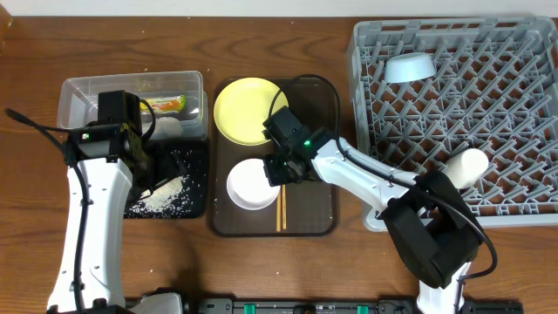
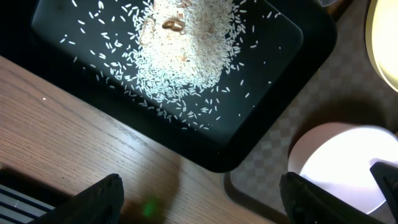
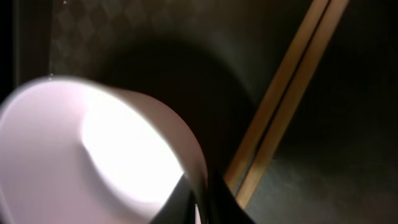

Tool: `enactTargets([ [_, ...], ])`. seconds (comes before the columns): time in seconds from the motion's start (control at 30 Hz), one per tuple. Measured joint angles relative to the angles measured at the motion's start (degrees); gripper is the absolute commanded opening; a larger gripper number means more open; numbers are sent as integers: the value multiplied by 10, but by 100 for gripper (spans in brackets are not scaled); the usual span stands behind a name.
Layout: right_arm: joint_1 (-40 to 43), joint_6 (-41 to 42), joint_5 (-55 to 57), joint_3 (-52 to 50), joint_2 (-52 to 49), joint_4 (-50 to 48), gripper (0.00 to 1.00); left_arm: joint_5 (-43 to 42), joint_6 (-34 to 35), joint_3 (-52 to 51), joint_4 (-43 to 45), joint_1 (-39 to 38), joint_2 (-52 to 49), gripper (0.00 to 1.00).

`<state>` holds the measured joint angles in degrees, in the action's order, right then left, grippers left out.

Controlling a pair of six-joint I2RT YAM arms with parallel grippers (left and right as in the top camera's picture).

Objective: Sort waste into correct bins and load items into the dishwasher rack
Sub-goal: 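Grasp the white bowl with the right gripper and lift it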

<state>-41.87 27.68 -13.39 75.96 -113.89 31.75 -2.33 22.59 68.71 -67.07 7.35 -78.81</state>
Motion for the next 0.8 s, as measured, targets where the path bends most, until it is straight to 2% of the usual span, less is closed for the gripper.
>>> enactTargets([
  [0.4, 12, -3, 7, -1, 19, -9, 1, 0, 1, 0, 0, 0, 0, 83],
  [0.6, 78, -55, 63, -2, 146, -3, 1, 0, 1, 0, 0, 0, 0, 83],
  [0.8, 155, -157, 195, -2, 271, 7, 1, 0, 1, 0, 0, 0, 0, 83],
])
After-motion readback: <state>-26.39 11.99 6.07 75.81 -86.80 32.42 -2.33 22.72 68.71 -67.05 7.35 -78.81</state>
